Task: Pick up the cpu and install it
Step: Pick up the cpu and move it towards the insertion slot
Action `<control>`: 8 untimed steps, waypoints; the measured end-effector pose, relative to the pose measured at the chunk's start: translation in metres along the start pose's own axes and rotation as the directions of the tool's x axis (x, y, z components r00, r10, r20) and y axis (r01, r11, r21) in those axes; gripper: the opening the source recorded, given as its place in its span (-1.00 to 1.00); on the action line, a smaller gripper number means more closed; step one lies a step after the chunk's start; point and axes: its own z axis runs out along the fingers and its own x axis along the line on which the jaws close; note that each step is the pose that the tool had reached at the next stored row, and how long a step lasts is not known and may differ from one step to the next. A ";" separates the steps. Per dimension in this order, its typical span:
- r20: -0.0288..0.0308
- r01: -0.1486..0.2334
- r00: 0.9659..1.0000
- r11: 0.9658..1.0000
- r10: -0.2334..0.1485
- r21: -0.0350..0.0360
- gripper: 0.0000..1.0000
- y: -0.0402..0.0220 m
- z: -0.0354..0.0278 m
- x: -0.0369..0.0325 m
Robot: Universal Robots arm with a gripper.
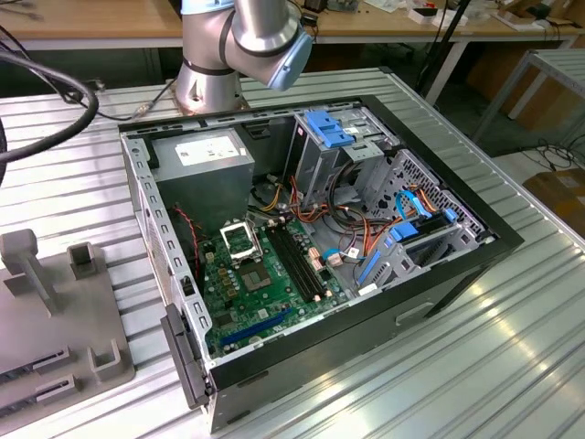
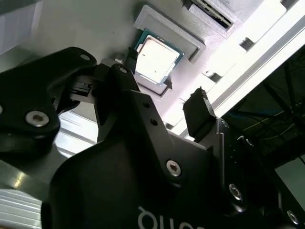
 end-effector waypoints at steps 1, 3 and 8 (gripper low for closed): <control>0.000 0.000 1.000 1.000 0.000 0.000 0.31 -0.0001 0.0018 -0.0001; 0.000 0.000 1.000 1.000 0.000 0.000 0.31 -0.0003 0.0062 -0.0006; -0.007 -0.001 1.000 1.000 0.001 0.006 0.31 -0.0008 0.0129 -0.0062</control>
